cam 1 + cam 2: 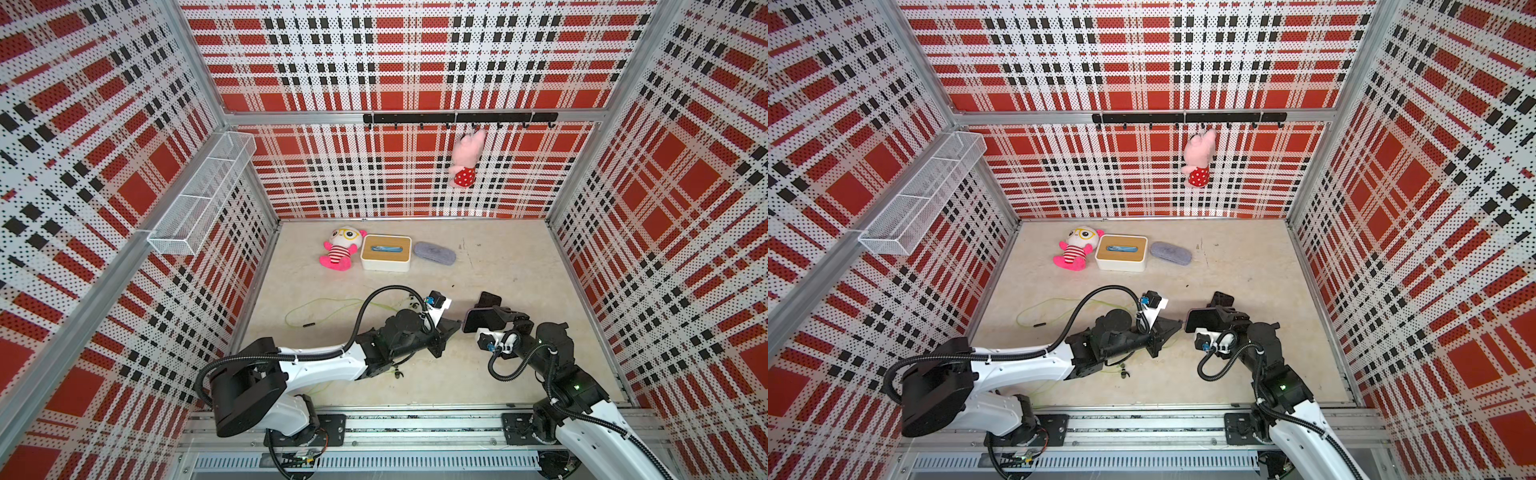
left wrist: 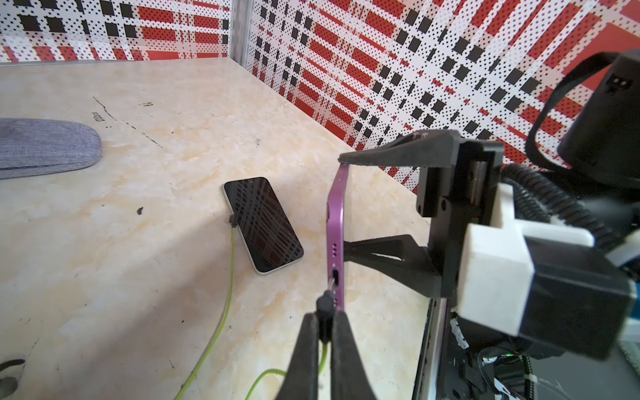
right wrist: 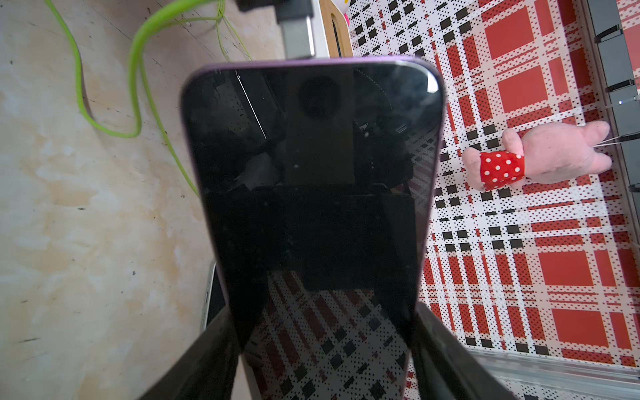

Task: Plug wired earphones into phones
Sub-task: Insert the wired earphone into the phone.

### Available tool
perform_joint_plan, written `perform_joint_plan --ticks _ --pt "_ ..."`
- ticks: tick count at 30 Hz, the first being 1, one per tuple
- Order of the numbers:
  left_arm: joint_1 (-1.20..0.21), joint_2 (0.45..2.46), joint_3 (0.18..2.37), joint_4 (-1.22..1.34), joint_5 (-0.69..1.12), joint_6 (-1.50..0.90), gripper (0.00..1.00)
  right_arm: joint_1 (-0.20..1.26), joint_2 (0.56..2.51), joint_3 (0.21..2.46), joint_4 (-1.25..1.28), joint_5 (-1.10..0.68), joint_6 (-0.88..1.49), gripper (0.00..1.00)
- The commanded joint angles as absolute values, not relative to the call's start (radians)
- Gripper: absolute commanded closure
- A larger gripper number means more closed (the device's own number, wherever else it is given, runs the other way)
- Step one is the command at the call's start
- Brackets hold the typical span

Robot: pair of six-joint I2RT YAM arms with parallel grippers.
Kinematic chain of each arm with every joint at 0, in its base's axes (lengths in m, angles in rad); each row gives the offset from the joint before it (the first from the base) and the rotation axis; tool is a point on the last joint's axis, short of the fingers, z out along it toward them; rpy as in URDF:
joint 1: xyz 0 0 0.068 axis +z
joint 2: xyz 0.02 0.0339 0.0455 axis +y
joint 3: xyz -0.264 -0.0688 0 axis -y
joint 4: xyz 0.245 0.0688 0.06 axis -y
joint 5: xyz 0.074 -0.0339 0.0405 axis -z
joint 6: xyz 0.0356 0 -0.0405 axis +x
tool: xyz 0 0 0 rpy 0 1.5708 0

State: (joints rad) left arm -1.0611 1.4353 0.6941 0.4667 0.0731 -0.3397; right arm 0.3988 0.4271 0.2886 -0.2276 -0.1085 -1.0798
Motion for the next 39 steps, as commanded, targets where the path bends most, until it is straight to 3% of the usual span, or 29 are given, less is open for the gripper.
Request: perform_joint_plan --ticks 1,39 --pt "-1.066 1.454 0.726 0.451 0.068 -0.322 1.00 0.403 0.416 0.287 -0.166 -0.141 -1.083 0.72" --pt "-1.078 1.502 0.755 0.407 0.034 -0.300 1.00 0.403 0.449 0.289 -0.158 -0.125 -1.076 0.73"
